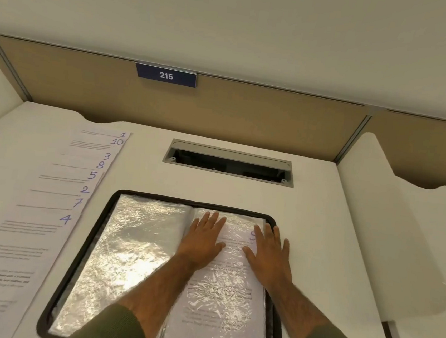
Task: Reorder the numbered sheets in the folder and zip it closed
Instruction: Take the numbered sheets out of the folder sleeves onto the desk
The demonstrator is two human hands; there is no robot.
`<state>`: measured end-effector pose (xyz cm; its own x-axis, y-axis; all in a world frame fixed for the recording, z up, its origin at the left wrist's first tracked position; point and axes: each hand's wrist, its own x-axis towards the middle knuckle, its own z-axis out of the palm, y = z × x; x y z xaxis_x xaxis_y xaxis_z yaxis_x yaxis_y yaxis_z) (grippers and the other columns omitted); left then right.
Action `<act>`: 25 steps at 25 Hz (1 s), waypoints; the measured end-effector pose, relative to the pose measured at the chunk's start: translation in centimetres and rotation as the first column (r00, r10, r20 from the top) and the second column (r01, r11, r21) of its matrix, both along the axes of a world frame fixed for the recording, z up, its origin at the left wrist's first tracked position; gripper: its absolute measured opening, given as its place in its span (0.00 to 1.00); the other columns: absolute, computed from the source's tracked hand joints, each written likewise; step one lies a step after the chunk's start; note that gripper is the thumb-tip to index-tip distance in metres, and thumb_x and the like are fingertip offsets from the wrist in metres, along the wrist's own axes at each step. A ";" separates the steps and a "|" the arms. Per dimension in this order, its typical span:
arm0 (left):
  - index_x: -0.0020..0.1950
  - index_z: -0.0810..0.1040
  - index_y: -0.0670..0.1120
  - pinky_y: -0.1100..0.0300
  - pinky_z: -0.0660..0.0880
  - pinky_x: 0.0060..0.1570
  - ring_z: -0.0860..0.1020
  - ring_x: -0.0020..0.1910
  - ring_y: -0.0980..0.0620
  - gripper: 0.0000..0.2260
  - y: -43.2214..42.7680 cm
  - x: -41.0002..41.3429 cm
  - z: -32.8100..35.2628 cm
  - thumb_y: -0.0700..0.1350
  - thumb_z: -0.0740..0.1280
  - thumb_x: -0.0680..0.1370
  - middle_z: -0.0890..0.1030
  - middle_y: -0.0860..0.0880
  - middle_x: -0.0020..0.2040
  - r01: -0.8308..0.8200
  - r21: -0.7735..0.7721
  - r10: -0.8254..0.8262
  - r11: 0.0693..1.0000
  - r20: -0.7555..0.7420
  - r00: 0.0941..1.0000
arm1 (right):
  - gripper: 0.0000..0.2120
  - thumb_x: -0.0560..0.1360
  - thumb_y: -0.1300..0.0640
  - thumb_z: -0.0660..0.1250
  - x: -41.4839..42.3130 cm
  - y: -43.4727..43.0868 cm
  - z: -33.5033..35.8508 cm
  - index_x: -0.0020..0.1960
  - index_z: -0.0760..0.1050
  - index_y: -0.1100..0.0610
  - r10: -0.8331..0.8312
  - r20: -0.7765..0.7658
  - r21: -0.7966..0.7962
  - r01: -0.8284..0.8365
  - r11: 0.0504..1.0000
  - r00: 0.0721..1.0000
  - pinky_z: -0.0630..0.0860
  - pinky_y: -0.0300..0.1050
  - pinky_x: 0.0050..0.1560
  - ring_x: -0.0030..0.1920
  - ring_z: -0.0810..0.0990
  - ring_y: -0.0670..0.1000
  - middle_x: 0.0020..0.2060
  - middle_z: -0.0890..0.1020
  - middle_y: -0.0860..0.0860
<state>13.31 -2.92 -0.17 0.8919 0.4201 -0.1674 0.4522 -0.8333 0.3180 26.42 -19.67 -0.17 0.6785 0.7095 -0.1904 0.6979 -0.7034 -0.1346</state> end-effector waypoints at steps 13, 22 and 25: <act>0.58 0.79 0.51 0.52 0.67 0.63 0.73 0.58 0.48 0.08 3.3 7.4 0.9 0.49 0.67 0.80 0.78 0.50 0.56 -0.056 -0.001 0.056 0.998 0.150 0.987 | 0.28 0.80 0.51 0.65 4.0 2.1 0.4 0.78 0.63 0.52 -0.170 -0.125 0.259 0.198 0.945 0.977 0.63 0.56 0.74 0.71 0.71 0.54 0.72 0.72 0.51; 0.49 0.82 0.51 0.58 0.71 0.47 0.75 0.48 0.53 0.03 4.4 7.6 1.3 0.49 0.72 0.78 0.77 0.53 0.47 -0.045 -0.172 0.072 0.984 0.152 0.986 | 0.15 0.79 0.55 0.68 4.2 2.3 0.4 0.65 0.75 0.51 -0.255 -0.449 0.421 0.454 0.785 0.856 0.84 0.51 0.49 0.48 0.84 0.48 0.52 0.84 0.48; 0.49 0.81 0.51 0.58 0.72 0.43 0.77 0.47 0.53 0.03 4.4 7.6 1.5 0.49 0.71 0.78 0.79 0.54 0.46 -0.079 -0.172 0.105 0.982 0.147 0.984 | 0.14 0.80 0.60 0.66 4.2 2.4 0.7 0.64 0.76 0.54 -0.280 -0.453 0.443 0.486 0.753 0.847 0.84 0.48 0.46 0.44 0.82 0.47 0.48 0.84 0.49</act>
<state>20.88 1.46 1.32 0.8713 0.4797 -0.1038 0.4588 -0.7209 0.5194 30.63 -17.27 0.58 0.8778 0.4581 -0.1398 0.2199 -0.6448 -0.7320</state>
